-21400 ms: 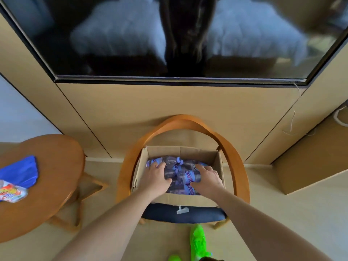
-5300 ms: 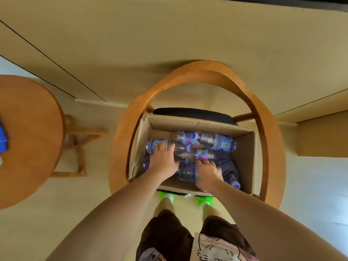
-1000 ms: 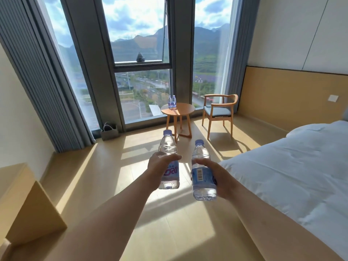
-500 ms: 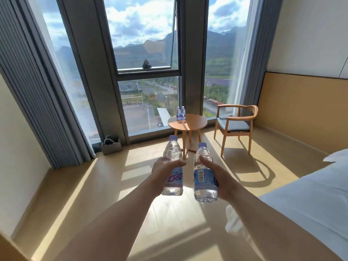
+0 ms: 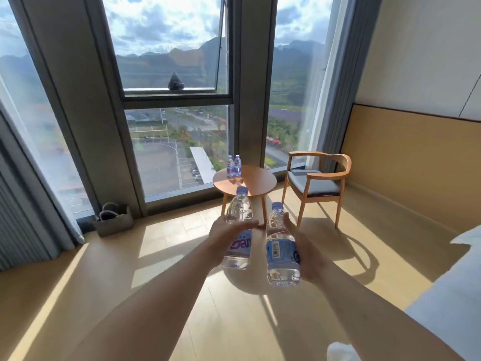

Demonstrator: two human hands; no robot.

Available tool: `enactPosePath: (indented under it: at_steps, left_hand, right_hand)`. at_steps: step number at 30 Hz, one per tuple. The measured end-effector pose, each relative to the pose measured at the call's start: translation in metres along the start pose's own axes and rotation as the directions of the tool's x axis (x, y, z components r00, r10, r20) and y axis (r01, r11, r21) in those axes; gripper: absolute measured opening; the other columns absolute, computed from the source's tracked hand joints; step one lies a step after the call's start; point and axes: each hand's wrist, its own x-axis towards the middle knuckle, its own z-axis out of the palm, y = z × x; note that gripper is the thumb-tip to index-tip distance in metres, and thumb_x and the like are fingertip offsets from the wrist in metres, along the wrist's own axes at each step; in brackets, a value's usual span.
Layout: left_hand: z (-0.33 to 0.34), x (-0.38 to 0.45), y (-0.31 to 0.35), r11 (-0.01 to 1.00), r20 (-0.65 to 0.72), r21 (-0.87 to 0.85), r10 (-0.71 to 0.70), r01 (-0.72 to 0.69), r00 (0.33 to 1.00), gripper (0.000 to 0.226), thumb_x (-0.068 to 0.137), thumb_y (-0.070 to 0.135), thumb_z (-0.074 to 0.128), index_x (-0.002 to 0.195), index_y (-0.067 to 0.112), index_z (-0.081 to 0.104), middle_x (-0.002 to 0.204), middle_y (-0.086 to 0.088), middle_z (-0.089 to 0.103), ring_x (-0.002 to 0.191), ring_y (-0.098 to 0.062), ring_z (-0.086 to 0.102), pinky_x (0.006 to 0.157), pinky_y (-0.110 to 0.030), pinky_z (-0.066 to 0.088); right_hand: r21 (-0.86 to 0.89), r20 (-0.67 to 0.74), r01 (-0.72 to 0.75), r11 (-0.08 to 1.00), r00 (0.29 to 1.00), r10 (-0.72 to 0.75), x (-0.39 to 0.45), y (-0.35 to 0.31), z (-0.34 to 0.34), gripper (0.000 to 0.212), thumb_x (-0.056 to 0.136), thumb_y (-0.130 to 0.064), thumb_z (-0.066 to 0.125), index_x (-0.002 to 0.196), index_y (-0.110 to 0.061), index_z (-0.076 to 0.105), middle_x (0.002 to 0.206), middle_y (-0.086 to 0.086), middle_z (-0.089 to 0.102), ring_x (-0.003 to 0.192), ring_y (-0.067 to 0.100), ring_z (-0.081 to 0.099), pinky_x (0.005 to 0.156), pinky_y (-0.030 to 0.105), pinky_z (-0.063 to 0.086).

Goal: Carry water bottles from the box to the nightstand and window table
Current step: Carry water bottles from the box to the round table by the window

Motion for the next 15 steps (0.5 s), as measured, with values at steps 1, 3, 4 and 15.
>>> enactPosePath:
  at_steps: [1, 3, 4, 15]
  left_hand:
    - [-0.007, 0.023, 0.010, 1.000, 0.009, 0.000, 0.007, -0.007, 1.000, 0.070, 0.068, 0.040, 0.093, 0.126, 0.016, 0.063, 0.102, -0.012, 0.078, 0.088, -0.031, 0.077, 0.082, -0.044, 0.064]
    - [-0.021, 0.068, 0.026, 1.000, 0.021, -0.004, 0.018, -0.017, 1.000, 0.070, 0.069, 0.040, 0.093, 0.127, 0.018, 0.062, 0.103, -0.012, 0.077, 0.090, -0.031, 0.076, 0.083, -0.044, 0.063]
    - [-0.026, 0.089, 0.031, 1.000, 0.025, -0.007, 0.018, -0.018, 1.000, 0.069, 0.070, 0.040, 0.092, 0.128, 0.019, 0.062, 0.103, -0.012, 0.077, 0.089, -0.030, 0.076, 0.083, -0.044, 0.063]
    - [-0.058, 0.315, 0.019, 0.998, 0.006, 0.005, -0.063, 0.063, 0.998, 0.059, 0.068, 0.038, 0.093, 0.118, 0.021, 0.066, 0.092, -0.006, 0.080, 0.076, -0.024, 0.078, 0.062, -0.031, 0.060]
  right_hand:
    - [-0.003, -0.034, 0.006, 1.000, 0.999, -0.006, 0.022, -0.010, 0.000, 0.080, 0.085, -0.072, 0.066, 0.132, -0.008, 0.066, 0.143, 0.034, 0.053, 0.134, 0.055, 0.047, 0.117, 0.063, 0.034]
    - [0.001, -0.069, 0.033, 0.999, 0.997, -0.033, 0.062, -0.029, 0.004, 0.075, 0.082, -0.071, 0.070, 0.123, -0.009, 0.071, 0.131, 0.032, 0.060, 0.123, 0.055, 0.055, 0.111, 0.062, 0.042]
    - [0.018, -0.069, 0.039, 0.999, 0.997, -0.038, 0.081, -0.038, 0.006, 0.068, 0.082, -0.071, 0.072, 0.113, -0.011, 0.076, 0.123, 0.027, 0.063, 0.113, 0.050, 0.059, 0.102, 0.058, 0.049]
    - [-0.043, -0.084, 0.028, 0.999, 0.996, -0.031, 0.305, -0.105, -0.033, 0.070, 0.070, -0.070, 0.081, 0.111, -0.015, 0.069, 0.090, 0.014, 0.076, 0.075, 0.030, 0.075, 0.064, 0.039, 0.061]
